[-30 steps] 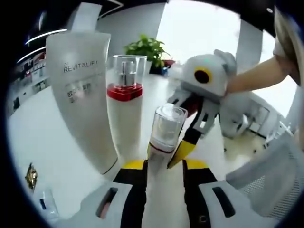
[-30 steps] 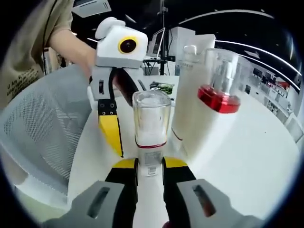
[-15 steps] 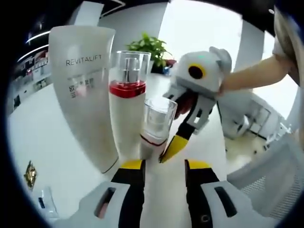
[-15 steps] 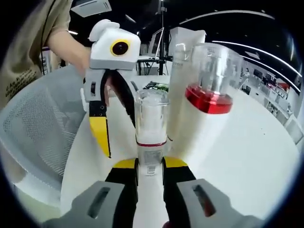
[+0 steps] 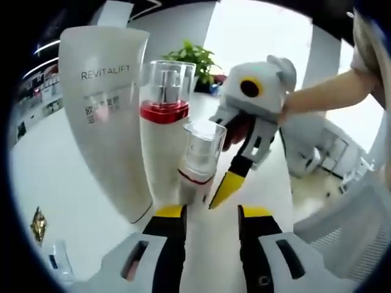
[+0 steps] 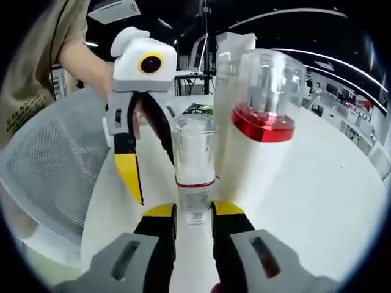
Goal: Arrange the skincare products in the storage area until every visible bottle or jar stands upright without overlapping.
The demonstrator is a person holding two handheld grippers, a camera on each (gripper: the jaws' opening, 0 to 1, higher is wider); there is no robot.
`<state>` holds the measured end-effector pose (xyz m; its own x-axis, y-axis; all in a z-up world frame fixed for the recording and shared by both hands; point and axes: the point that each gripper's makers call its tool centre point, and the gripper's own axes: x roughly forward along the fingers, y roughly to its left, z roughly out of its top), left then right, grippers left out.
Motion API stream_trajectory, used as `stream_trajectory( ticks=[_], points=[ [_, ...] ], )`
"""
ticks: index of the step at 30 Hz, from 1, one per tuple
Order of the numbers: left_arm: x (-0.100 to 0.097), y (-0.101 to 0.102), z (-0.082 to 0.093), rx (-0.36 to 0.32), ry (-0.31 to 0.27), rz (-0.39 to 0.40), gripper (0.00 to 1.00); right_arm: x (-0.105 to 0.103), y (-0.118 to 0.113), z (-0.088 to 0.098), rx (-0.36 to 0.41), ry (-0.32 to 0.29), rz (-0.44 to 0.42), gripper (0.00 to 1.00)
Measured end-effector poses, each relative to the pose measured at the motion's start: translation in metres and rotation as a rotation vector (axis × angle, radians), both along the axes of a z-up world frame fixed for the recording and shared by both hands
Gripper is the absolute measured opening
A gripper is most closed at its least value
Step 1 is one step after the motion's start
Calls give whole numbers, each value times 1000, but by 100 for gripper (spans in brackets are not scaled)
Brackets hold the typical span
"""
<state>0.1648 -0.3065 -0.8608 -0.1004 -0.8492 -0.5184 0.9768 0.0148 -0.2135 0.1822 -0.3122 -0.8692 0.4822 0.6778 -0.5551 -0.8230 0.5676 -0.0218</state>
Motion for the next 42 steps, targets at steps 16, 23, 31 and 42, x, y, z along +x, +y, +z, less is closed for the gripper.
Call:
stream_trajectory(
  ticks=[16,23,31,42],
  points=[
    [4,28,14,26,-23,3,41,-15,-2,9,-6,60,-159,51],
    [0,54,19,59,-4,44,48,-31,11,11,0,78,-236,63],
    [-6,86,27,79,33,105,54,-48,22,22,2,80,-334,73],
    [-6,133,44,72,59,217,68,-59,37,47,16,34,-427,83]
  ],
)
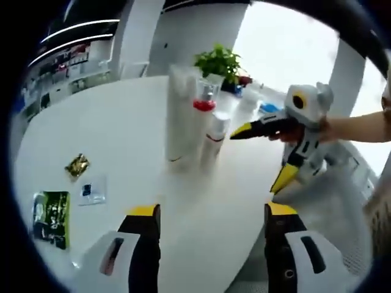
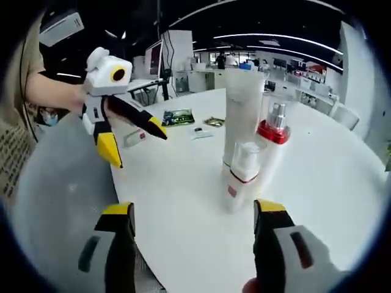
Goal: Arrange the skincare products in the storage area until every visible bottle or jar stands upright without overlapping.
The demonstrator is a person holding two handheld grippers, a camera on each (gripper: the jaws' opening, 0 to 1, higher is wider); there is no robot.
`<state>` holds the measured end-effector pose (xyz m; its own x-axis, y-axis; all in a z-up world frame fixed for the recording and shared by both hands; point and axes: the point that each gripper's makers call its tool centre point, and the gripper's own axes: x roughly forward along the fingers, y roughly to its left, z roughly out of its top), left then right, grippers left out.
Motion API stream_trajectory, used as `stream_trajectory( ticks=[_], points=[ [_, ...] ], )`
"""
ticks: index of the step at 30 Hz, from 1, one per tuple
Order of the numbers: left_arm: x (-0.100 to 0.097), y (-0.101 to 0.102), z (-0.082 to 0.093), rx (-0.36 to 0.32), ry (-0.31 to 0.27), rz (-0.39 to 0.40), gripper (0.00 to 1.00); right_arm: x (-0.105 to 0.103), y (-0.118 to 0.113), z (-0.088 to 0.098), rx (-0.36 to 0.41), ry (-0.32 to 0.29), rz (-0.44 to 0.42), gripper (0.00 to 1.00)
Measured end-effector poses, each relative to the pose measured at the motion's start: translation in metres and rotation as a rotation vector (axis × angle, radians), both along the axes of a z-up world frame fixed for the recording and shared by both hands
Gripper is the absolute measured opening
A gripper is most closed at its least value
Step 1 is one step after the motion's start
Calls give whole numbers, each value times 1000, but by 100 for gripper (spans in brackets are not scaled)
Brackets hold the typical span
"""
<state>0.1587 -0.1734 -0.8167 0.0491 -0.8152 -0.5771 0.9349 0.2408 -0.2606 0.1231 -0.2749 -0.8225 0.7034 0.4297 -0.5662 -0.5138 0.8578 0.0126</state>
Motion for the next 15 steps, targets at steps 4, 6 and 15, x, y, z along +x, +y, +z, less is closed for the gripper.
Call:
stream_trajectory(
  ticks=[4,6,15],
  points=[
    [6,18,8,-4,-3,42,72,-1,1,12,13,-18,-44,87],
    [7,24,11,-4,-1,54,74,0,0,18,16,-34,-74,89],
    [21,57,27,-9,-8,131,81,4,-5,57,103,-118,-194,93]
  ],
)
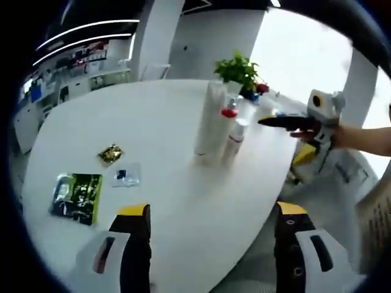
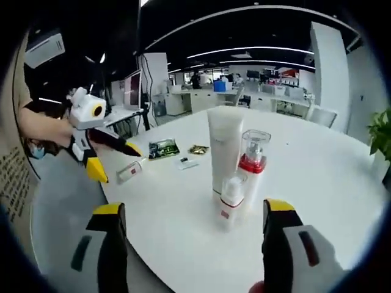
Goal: Arrange the skincare products in the storage area until every visible bottle or jar stands upright without overlapping.
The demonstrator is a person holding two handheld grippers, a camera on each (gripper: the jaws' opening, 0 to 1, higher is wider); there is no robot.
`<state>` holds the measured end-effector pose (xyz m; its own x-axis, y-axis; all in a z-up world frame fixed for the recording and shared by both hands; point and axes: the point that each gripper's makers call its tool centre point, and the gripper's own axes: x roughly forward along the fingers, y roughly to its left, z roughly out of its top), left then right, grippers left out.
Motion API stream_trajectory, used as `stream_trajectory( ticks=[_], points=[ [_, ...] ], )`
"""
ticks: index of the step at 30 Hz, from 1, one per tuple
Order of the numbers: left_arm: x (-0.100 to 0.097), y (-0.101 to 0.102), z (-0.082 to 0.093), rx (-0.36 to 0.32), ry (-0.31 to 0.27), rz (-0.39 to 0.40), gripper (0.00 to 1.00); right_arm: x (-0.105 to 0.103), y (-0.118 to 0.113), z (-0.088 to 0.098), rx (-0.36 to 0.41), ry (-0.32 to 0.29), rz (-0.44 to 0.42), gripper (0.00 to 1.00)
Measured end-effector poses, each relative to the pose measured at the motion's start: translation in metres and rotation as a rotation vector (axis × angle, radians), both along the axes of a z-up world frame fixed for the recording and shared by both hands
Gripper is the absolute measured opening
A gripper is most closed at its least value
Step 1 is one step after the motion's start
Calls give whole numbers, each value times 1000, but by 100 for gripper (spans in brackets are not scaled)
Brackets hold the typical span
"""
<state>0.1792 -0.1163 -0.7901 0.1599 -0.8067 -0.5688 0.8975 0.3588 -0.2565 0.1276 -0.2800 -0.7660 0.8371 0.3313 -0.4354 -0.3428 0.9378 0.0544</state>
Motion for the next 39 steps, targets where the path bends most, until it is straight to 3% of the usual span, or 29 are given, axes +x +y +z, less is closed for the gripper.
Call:
stream_trajectory(
  ticks=[9,17,26,39],
  points=[
    [4,26,13,-12,-19,60,90,-12,5,11,19,-10,-41,94],
    [-1,53,14,-9,-15,107,93,-24,23,14,64,-29,-74,95],
    [-8,82,13,-5,13,170,97,-36,30,5,97,-17,-128,95],
    [-12,97,5,17,32,211,97,-43,21,1,117,-19,-168,95]
  ],
)
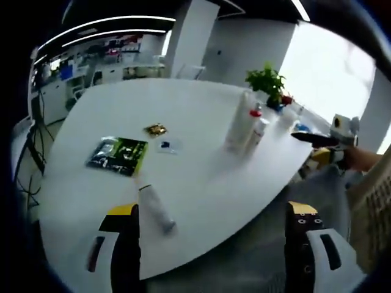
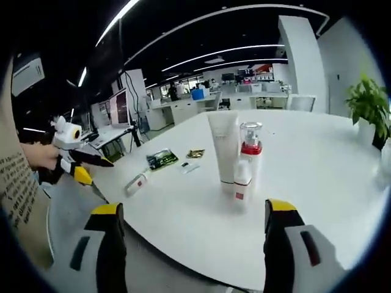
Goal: Arrange the skincare products in the storage area until every visible bottle or jar stands upright without overlapping.
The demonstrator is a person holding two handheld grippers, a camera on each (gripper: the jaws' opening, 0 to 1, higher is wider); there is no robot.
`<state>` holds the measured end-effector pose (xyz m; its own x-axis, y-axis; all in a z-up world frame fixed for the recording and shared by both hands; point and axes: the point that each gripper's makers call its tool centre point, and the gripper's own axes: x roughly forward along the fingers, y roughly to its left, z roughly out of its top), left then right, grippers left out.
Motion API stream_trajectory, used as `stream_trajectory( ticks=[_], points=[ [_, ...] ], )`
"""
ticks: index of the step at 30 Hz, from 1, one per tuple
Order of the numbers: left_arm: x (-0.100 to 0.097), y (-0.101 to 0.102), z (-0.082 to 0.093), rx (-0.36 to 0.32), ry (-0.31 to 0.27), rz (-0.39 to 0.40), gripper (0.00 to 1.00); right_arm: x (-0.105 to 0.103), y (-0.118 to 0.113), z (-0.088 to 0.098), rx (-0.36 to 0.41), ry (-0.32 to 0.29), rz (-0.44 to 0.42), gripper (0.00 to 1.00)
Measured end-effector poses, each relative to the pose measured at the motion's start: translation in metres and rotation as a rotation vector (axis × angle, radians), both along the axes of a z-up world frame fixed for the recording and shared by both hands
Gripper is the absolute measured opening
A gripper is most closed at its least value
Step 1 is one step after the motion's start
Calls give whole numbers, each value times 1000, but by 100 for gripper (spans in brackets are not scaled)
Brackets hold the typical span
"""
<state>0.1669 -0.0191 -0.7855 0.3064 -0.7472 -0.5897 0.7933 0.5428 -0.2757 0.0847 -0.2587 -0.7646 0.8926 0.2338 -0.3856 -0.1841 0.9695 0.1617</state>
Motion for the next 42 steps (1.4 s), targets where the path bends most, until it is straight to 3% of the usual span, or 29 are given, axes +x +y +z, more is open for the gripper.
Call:
stream_trajectory(
  ticks=[7,10,18,26,36,42],
  points=[
    [5,-3,-1,14,-4,1,97,0,2,-1,0,7,5,95],
    [7,3,-12,73,19,9,96,1,2,-2,-2,11,4,94],
    [18,7,-24,133,68,36,91,-2,2,-7,4,17,-18,92],
    [38,10,-43,288,85,63,79,-5,-2,-12,18,24,-46,91],
    [46,4,-63,395,141,14,67,-7,-9,-17,40,30,-99,90],
    [54,5,-78,463,165,8,59,-6,-1,-24,23,54,-67,90]
  ],
)
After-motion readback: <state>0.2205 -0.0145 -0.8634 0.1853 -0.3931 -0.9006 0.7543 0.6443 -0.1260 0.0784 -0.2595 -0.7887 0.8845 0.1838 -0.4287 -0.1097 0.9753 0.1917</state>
